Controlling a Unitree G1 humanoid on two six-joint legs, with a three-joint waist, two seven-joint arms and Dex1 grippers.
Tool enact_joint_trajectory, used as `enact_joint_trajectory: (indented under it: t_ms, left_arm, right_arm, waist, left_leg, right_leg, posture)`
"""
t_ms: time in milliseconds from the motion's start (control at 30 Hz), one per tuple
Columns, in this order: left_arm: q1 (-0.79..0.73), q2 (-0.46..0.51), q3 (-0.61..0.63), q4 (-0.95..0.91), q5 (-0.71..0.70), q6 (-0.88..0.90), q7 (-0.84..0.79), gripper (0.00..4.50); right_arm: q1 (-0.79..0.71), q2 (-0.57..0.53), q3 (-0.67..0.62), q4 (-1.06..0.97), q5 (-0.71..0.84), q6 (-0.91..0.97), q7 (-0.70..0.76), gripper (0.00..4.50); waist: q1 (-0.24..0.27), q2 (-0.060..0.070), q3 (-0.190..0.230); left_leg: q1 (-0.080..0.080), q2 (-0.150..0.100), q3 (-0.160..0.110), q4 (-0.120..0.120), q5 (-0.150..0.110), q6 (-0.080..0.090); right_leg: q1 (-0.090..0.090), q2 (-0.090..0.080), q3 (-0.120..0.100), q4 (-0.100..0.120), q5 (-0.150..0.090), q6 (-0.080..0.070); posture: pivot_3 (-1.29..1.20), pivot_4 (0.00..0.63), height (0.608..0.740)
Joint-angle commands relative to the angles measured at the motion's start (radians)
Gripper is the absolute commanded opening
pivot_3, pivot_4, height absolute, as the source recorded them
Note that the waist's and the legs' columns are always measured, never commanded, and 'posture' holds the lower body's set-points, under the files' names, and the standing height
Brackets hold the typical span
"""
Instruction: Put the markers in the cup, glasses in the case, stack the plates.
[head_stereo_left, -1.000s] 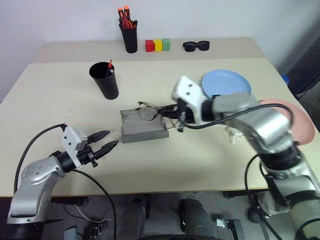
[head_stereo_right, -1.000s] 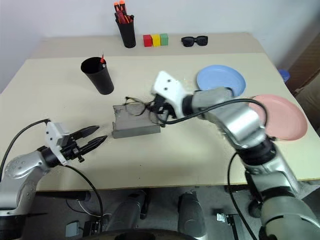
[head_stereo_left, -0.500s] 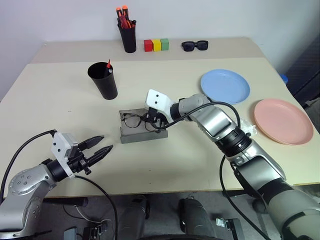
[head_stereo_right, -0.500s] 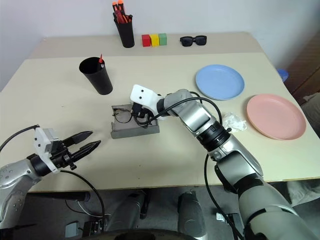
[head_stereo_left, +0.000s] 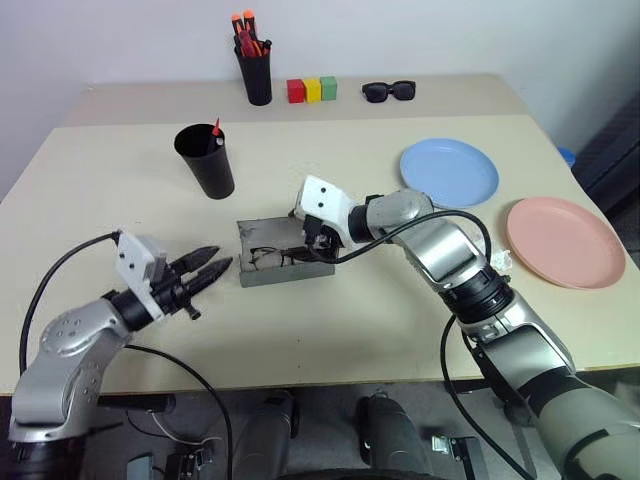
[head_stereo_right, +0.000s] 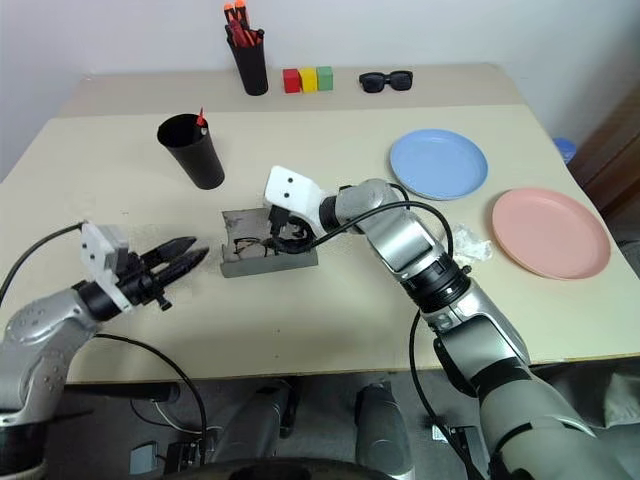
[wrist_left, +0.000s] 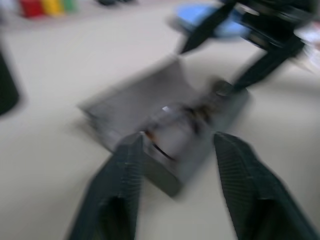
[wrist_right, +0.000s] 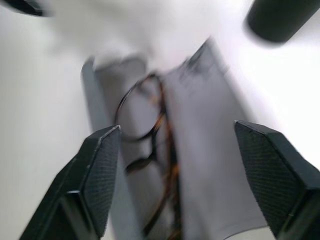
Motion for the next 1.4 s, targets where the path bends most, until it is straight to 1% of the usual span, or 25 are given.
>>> enact_joint_trajectory:
  t_ms: [33, 67, 167, 233, 367, 433, 533, 667, 867, 933, 1100, 1267, 1400]
  left_arm:
    - [-0.178, -0.022, -0.060, 0.046, 0.011, 0.126, 0.128, 0.11]
    - [-0.257, -0.034, -0.103, 0.081, 0.044, 0.175, 0.172, 0.11]
    - [-0.395, -0.066, -0.165, 0.146, 0.079, 0.268, 0.242, 0.11]
    - [-0.529, -0.096, -0.221, 0.228, 0.132, 0.323, 0.298, 0.11]
    - [-0.707, -0.149, -0.257, 0.366, 0.156, 0.431, 0.338, 0.11]
    - [-0.773, -0.160, -0.263, 0.441, 0.161, 0.491, 0.342, 0.11]
    - [-0.888, -0.162, -0.277, 0.609, 0.174, 0.639, 0.341, 0.11]
    - [-0.958, -0.167, -0.287, 0.720, 0.184, 0.724, 0.316, 0.11]
    - [-0.987, -0.173, -0.279, 0.766, 0.171, 0.796, 0.273, 0.11]
    - [-0.971, -0.155, -0.302, 0.733, 0.162, 0.829, 0.231, 0.11]
    - [-0.912, -0.084, -0.332, 0.587, 0.130, 0.856, 0.131, 0.11]
    - [-0.789, 0.013, -0.392, 0.370, 0.113, 0.845, 0.047, 0.11]
    - [-0.674, 0.045, -0.361, 0.227, 0.086, 0.818, 0.029, 0.11]
  right_arm:
    - [0.060, -0.027, -0.059, -0.133, 0.009, 0.000, -0.021, 3.78]
    - [0.090, -0.031, -0.080, -0.169, 0.011, 0.015, -0.042, 3.78]
    - [0.148, -0.039, -0.114, -0.231, 0.010, 0.047, -0.083, 3.78]
    - [0.229, -0.075, -0.122, -0.293, -0.005, 0.051, -0.103, 3.78]
    - [0.331, -0.126, -0.147, -0.403, 0.005, 0.084, -0.125, 3.78]
    - [0.360, -0.139, -0.160, -0.445, 0.013, 0.098, -0.132, 3.78]
    - [0.417, -0.170, -0.190, -0.521, 0.020, 0.069, -0.135, 3.78]
    - [0.478, -0.220, -0.231, -0.580, 0.023, 0.018, -0.129, 3.78]
    - [0.527, -0.255, -0.273, -0.614, 0.047, 0.012, -0.127, 3.78]
    - [0.545, -0.268, -0.279, -0.611, 0.044, 0.004, -0.128, 3.78]
    - [0.551, -0.283, -0.288, -0.563, 0.038, -0.015, -0.138, 3.78]
    - [0.544, -0.276, -0.294, -0.518, 0.039, -0.036, -0.146, 3.78]
    - [0.531, -0.273, -0.295, -0.472, 0.023, -0.038, -0.167, 3.78]
  waist:
    - [0.008, 0.000, 0.000]
    - [0.009, -0.001, 0.000]
    - [0.014, -0.001, -0.001]
    - [0.008, -0.001, -0.001]
    - [-0.004, -0.003, 0.000]
    - [-0.008, -0.003, 0.000]
    - [-0.007, -0.003, 0.000]
    - [-0.004, -0.003, 0.001]
    - [0.000, -0.004, 0.001]
    - [0.000, -0.004, 0.001]
    - [-0.005, -0.004, 0.001]
    - [-0.002, -0.004, 0.001]
    - [0.002, -0.004, 0.001]
  left_leg:
    - [0.000, 0.000, 0.000, 0.000, 0.000, 0.000]
    - [0.000, 0.000, 0.000, 0.001, 0.000, 0.000]
    - [0.000, -0.002, 0.000, 0.002, 0.000, 0.000]
    - [0.000, -0.002, 0.001, 0.002, 0.000, 0.000]
    - [0.000, -0.002, 0.002, 0.003, 0.001, 0.000]
    - [0.000, -0.002, 0.003, 0.003, 0.001, 0.000]
    - [0.001, -0.002, 0.003, 0.003, 0.001, 0.000]
    - [0.000, -0.002, 0.003, 0.004, 0.000, 0.000]
    - [0.000, -0.002, 0.003, 0.004, 0.000, 0.000]
    - [0.000, -0.002, 0.003, 0.004, 0.000, -0.001]
    - [0.000, -0.001, 0.003, 0.004, 0.000, -0.001]
    - [0.000, 0.001, 0.003, 0.004, 0.000, -0.001]
    - [0.000, 0.001, 0.002, 0.004, 0.000, -0.001]
  right_leg:
    - [0.000, 0.000, 0.000, 0.000, 0.000, 0.000]
    - [0.001, 0.001, -0.001, 0.000, 0.000, 0.000]
    - [0.003, 0.003, 0.000, 0.000, 0.001, 0.001]
    - [0.002, 0.003, 0.002, 0.000, 0.001, 0.003]
    - [0.002, 0.003, 0.002, 0.001, 0.001, 0.003]
    - [0.001, 0.003, 0.002, 0.003, 0.001, 0.003]
    - [0.001, 0.003, 0.002, 0.006, 0.001, 0.004]
    - [0.001, 0.003, 0.002, 0.005, 0.001, 0.004]
    - [0.002, 0.003, 0.002, 0.005, 0.001, 0.004]
    - [0.002, 0.003, 0.002, 0.005, 0.001, 0.004]
    - [0.001, 0.003, 0.002, 0.005, 0.001, 0.004]
    - [0.001, 0.002, 0.003, 0.005, 0.001, 0.004]
    - [0.001, 0.002, 0.004, 0.005, 0.000, 0.003]
  posture:
    - [0.00, 0.150, 0.740]
    - [0.00, 0.150, 0.740]
    - [0.00, 0.150, 0.740]
    - [0.00, 0.150, 0.740]
    - [0.00, 0.150, 0.740]
    - [0.00, 0.150, 0.740]
    - [0.00, 0.150, 0.740]
    - [0.00, 0.150, 0.740]
    - [0.00, 0.150, 0.740]
    - [0.00, 0.150, 0.740]
    - [0.00, 0.150, 0.740]
    - [0.00, 0.150, 0.740]
    - [0.00, 0.150, 0.740]
